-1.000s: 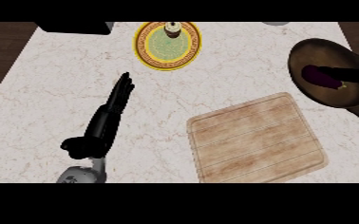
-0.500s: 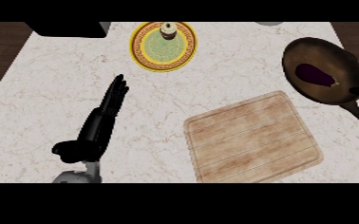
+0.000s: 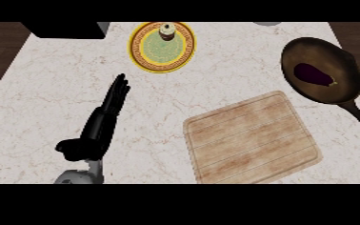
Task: Pick the eggplant from the cutting board and place it in the pan
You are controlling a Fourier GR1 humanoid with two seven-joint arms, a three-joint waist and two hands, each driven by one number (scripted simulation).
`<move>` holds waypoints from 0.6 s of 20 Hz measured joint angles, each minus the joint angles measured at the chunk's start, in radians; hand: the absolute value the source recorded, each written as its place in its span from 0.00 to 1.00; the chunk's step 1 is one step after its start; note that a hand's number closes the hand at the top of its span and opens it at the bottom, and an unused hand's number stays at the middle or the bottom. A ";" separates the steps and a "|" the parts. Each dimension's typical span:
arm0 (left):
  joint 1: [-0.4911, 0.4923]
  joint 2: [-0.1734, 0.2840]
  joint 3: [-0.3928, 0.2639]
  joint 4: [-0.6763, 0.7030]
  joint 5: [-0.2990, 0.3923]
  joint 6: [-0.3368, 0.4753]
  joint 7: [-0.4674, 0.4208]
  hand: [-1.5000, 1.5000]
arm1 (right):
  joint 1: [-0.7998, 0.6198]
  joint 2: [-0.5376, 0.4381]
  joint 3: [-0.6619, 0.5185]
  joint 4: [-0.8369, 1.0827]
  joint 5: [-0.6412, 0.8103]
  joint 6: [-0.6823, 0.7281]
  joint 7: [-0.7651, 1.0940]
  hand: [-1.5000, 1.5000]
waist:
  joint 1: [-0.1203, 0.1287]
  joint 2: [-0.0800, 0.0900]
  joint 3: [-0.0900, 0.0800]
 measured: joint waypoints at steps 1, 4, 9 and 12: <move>-0.003 0.001 0.005 0.002 0.002 0.000 0.000 0.50 | 0.013 0.004 0.006 -0.004 0.000 -0.005 -0.009 0.00 | -0.001 -0.001 0.000; 0.001 -0.004 0.004 -0.001 0.000 0.000 0.004 0.50 | 0.019 -0.006 0.020 -0.011 0.000 -0.007 -0.008 0.00 | -0.001 -0.002 0.000; 0.008 0.005 0.014 -0.007 0.007 -0.014 0.006 0.50 | 0.061 0.016 0.052 -0.021 0.001 -0.022 -0.041 0.00 | -0.005 -0.004 -0.001; 0.019 -0.006 0.000 -0.014 -0.008 -0.004 0.008 0.50 | 0.071 0.012 0.067 -0.025 -0.002 -0.034 -0.048 0.00 | -0.006 -0.005 -0.001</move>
